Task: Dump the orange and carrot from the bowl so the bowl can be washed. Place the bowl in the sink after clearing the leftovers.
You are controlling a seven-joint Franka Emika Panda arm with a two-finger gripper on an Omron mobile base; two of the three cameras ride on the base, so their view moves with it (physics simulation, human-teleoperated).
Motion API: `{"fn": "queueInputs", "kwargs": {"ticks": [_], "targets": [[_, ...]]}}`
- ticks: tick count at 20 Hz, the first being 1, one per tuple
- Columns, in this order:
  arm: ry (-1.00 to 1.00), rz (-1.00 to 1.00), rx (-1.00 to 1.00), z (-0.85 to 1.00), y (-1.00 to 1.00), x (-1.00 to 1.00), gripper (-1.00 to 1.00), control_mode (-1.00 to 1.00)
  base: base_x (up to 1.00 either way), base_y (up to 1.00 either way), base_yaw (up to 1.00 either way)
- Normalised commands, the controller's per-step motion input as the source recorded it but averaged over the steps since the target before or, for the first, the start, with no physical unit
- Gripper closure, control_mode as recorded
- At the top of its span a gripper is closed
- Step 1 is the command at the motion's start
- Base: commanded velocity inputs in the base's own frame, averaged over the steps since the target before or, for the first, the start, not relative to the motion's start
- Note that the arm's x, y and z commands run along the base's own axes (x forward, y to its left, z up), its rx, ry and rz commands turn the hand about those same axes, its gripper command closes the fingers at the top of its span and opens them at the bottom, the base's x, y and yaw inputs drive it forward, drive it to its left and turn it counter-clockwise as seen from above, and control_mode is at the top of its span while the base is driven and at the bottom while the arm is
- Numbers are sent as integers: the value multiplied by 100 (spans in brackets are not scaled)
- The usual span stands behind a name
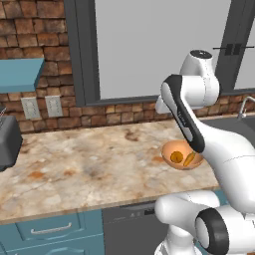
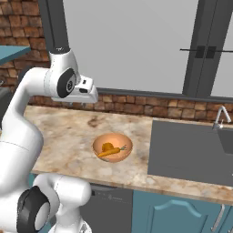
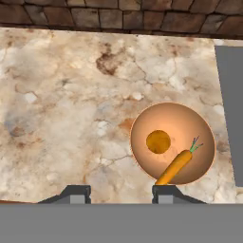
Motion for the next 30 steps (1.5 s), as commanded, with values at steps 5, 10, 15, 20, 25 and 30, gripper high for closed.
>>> {"fn": "queueInputs", "kwargs": {"ticks": [5,10,15,20,25,30], "targets": [[0,-5,2,-10,-37,-21,-100,-100,0,0,0],[6,-26,9,-45,-100,-41,-100,-100,0,0,0],[25,-26,12,-80,-100,-2,-100,-100,0,0,0],[22,-26,15,-57,-51,4,-100,-100,0,0,0],[5,-2,6,-19,0,35,-100,-100,0,0,0],[3,-4,6,-75,0,12,-100,-100,0,0,0]]}}
